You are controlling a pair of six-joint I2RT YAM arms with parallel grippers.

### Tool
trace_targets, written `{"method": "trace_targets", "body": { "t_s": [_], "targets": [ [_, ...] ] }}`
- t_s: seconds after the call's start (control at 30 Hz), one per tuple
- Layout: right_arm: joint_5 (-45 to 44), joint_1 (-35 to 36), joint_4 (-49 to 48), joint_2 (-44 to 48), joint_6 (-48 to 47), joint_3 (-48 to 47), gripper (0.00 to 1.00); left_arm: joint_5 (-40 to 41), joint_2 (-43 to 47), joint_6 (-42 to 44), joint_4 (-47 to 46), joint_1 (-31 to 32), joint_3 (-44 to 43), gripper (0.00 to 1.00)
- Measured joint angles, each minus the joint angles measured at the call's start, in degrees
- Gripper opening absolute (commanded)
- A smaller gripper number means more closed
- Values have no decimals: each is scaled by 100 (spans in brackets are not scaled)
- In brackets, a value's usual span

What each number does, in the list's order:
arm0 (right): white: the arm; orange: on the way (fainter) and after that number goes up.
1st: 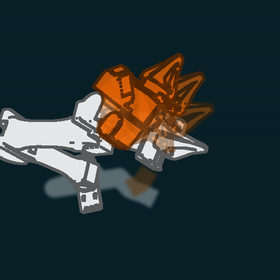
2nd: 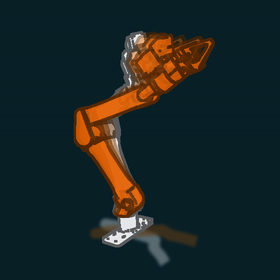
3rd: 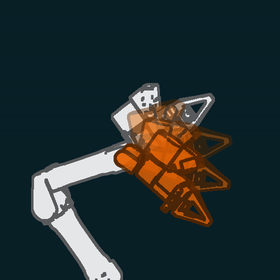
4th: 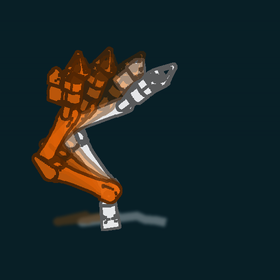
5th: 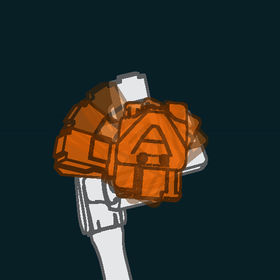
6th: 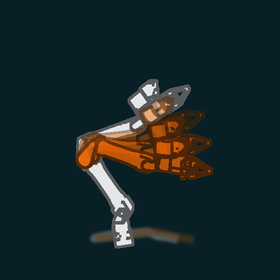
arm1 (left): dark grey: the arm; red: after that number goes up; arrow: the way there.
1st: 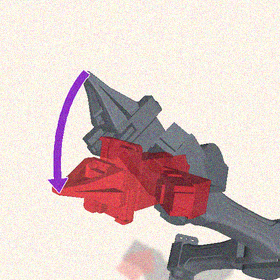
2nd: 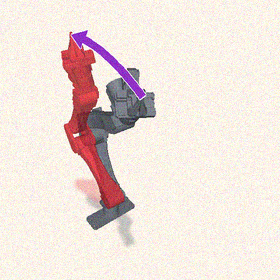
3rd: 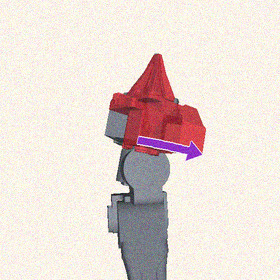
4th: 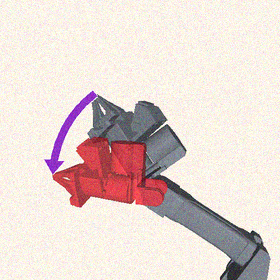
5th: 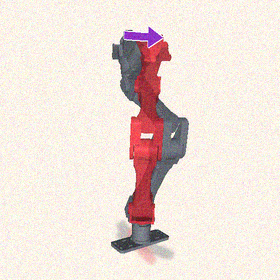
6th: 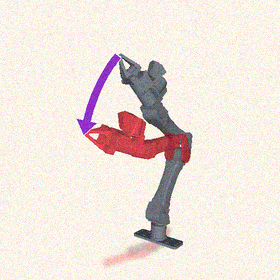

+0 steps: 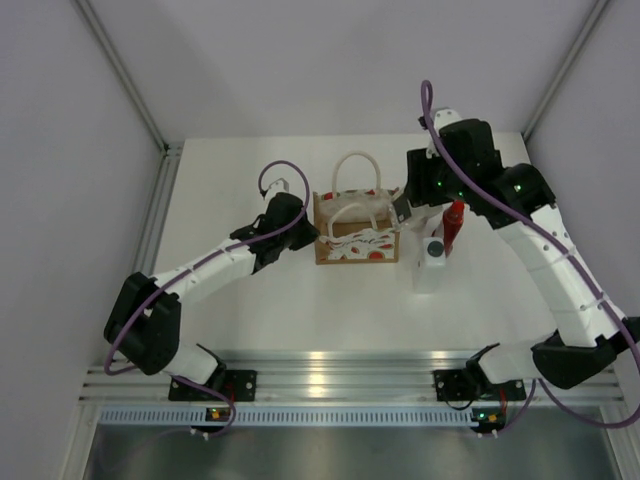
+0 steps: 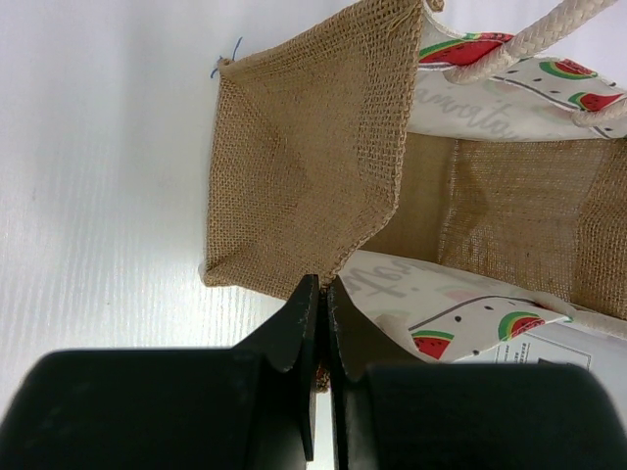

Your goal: Take the personal care products out of the canvas bag

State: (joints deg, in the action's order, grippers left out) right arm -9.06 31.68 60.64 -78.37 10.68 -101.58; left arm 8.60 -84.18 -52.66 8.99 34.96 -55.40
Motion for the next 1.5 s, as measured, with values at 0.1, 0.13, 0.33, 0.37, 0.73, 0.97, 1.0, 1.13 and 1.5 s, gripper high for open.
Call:
{"method": "trace_targets", "body": {
  "t_s": [0.1, 0.13, 0.33, 0.37, 0.73, 0.97, 1.0, 1.13, 1.5],
  "targets": [
    [42, 2, -9, 208, 2, 227, 0, 0, 0, -7, 0, 0, 0, 0],
    [57, 2, -15, 282, 2, 350, 0, 0, 0, -15, 0, 0, 0, 0],
    [120, 122, 11, 494, 4, 1126, 0, -2, -42, -20, 0, 0, -7, 0],
    [131, 175, 15, 494, 7, 1220, 0, -2, -48, -20, 0, 0, -11, 0],
    [157, 811, -238, 848, 149, 2079, 0, 46, -63, -17, 0, 0, -11, 0],
    [98, 984, -291, 778, 201, 2433, 0, 66, -63, -17, 2, 0, -11, 0],
    [68, 984, -278, 767, 201, 2433, 0, 68, -63, -17, 2, 0, -11, 0],
    [-79, 984, -275, 769, 201, 2433, 0, 66, -63, -17, 2, 2, -11, 0],
    [22, 994, -352, 654, 201, 2706, 0, 66, -72, -17, 2, 0, -11, 0]
  ]
}}
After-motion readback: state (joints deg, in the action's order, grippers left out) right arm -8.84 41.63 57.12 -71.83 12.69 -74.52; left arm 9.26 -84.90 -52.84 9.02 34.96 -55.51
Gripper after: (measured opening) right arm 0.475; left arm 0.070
